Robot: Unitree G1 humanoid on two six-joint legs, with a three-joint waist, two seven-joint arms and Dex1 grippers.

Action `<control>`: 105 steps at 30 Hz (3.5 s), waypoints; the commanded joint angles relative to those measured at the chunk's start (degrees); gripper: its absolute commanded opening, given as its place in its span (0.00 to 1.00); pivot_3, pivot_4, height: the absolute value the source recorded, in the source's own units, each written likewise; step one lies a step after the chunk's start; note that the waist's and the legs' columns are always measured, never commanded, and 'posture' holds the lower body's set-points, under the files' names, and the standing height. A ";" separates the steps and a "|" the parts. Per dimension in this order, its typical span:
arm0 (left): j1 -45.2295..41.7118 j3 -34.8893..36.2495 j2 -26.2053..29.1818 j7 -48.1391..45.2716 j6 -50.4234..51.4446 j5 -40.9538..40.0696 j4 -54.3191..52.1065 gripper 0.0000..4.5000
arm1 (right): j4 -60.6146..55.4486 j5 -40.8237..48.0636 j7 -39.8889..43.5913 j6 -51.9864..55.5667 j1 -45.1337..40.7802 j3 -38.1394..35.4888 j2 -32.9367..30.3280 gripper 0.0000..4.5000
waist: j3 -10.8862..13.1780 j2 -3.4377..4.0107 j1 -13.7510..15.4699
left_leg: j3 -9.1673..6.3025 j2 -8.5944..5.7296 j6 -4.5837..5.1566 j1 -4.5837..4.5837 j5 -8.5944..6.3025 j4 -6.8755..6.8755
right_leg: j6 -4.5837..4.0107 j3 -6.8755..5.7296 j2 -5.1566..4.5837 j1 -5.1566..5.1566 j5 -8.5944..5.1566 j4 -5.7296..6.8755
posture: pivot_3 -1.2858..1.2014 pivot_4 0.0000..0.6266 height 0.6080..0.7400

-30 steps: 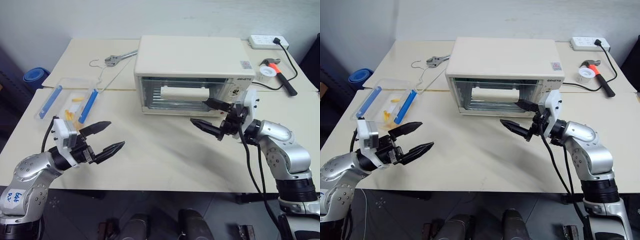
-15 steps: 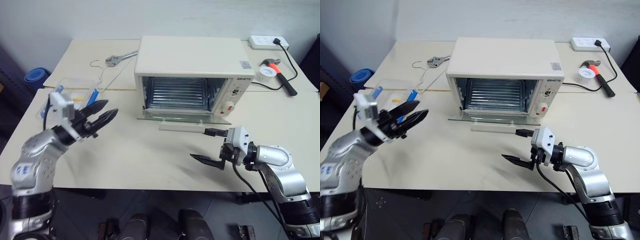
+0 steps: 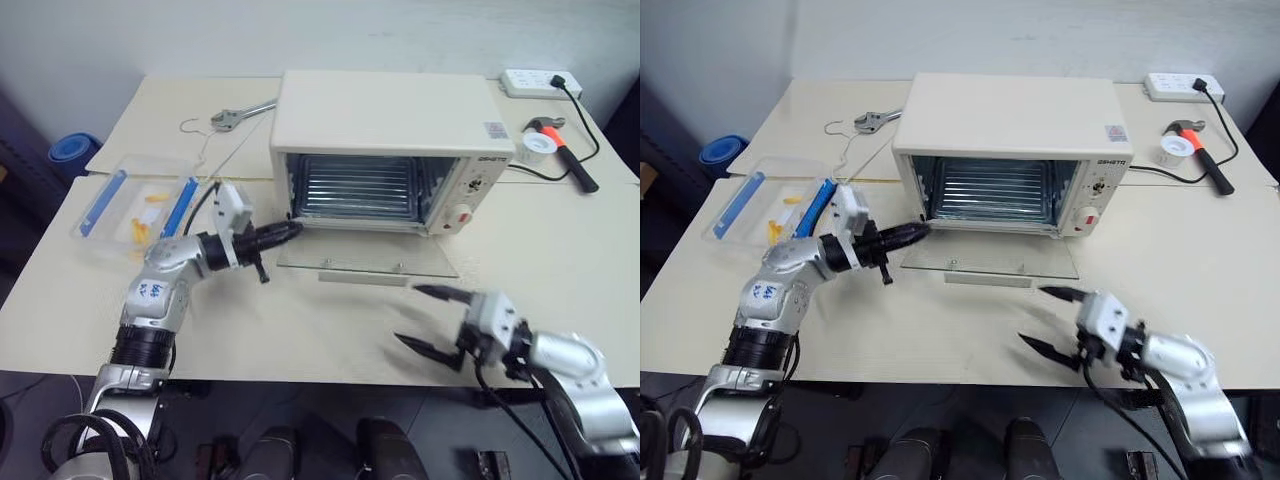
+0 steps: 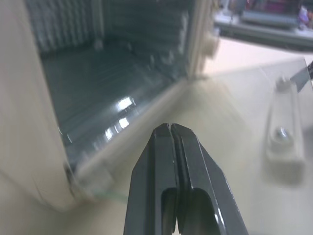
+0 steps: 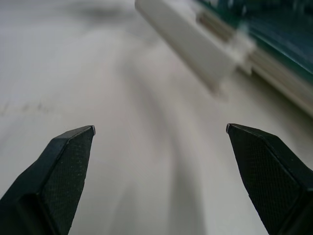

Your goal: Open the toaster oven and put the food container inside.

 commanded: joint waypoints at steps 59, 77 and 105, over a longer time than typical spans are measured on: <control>-0.74 38.55 6.49 92.77 40.07 -39.48 -2.46 0.79 | 7.86 8.53 6.51 -6.47 -28.03 9.06 14.73 1.00 | -0.04 -0.42 -0.50 | -0.32 0.06 -0.27 0.12 -0.04 0.06 | -0.17 0.21 0.06 -0.24 0.10 0.26 | 0.52 0.24 1.00; 1.12 36.14 25.84 72.14 50.09 -29.10 0.89 0.04 | 9.77 7.93 4.73 -7.59 -28.09 6.93 13.02 1.00 | -0.02 -0.45 -1.10 | -0.31 0.08 -0.28 0.06 -0.05 -0.03 | -0.17 0.23 0.07 -0.39 0.10 0.33 | 0.52 0.24 1.00; -16.98 18.24 -2.68 67.07 79.13 -30.40 -20.80 0.04 | 0.30 7.41 -1.97 -9.31 -7.68 -2.82 7.57 1.00 | 0.02 -0.43 1.50 | -0.38 -0.06 -0.24 0.08 -0.03 0.30 | -0.14 0.22 0.06 -0.15 0.11 0.32 | 0.52 0.24 1.00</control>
